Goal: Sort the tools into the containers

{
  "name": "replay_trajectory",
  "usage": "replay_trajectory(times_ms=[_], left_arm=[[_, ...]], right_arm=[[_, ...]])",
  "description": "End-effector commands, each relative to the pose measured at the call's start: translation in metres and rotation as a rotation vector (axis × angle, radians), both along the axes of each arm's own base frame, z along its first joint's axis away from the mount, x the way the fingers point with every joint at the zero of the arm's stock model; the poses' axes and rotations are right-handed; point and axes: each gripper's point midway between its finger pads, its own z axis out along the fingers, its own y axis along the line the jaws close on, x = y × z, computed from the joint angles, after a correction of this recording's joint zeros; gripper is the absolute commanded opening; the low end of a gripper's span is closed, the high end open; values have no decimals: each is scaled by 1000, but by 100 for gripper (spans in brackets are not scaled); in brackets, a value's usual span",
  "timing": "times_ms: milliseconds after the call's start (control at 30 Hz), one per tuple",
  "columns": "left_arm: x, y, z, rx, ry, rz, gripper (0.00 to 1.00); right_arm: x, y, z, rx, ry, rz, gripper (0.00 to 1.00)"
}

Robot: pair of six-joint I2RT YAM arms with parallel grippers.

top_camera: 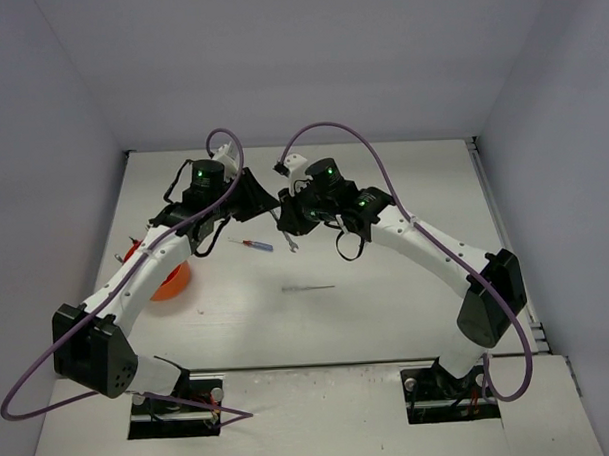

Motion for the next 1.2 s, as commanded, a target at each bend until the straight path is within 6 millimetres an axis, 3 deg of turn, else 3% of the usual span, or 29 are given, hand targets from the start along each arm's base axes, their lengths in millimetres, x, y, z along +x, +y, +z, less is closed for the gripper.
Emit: replay_trajectory(times_ms=[0, 67, 167, 267, 367, 500, 567, 767, 867, 1033, 1167], left_arm=[[1, -3, 28, -38, -97, -6, 13], [0, -1, 26, -28, -97, 0, 3], [-2, 1, 24, -21, -96, 3, 0], [-3, 5, 24, 0, -105, 9, 0], [-2, 14, 30, 41, -128, 28, 0], [5, 45, 31, 147, -140, 98, 0], [5, 55, 32, 168, -140, 116, 0], [20, 161, 29, 346, -105, 347, 0], [25, 202, 29, 445, -94, 435, 0], [32, 254, 15, 557, -47, 554, 0], [44, 276, -4, 586, 1, 587, 0]], right_arm=[[-5, 8, 49, 126, -93, 19, 0], [-5, 8, 49, 126, -95, 16, 0], [-5, 5, 47, 123, -91, 4, 3], [-6, 4, 46, 123, -90, -1, 17], [-5, 1, 48, 121, -99, -12, 41], [-2, -7, 52, 120, -111, -30, 56], [-1, -10, 49, 115, -110, -39, 58], [-1, -29, 35, 81, -104, -81, 63], [0, -35, 24, 57, -90, -102, 63], [1, -39, 17, 42, -81, -114, 63], [1, -42, 8, 23, -72, -123, 63]])
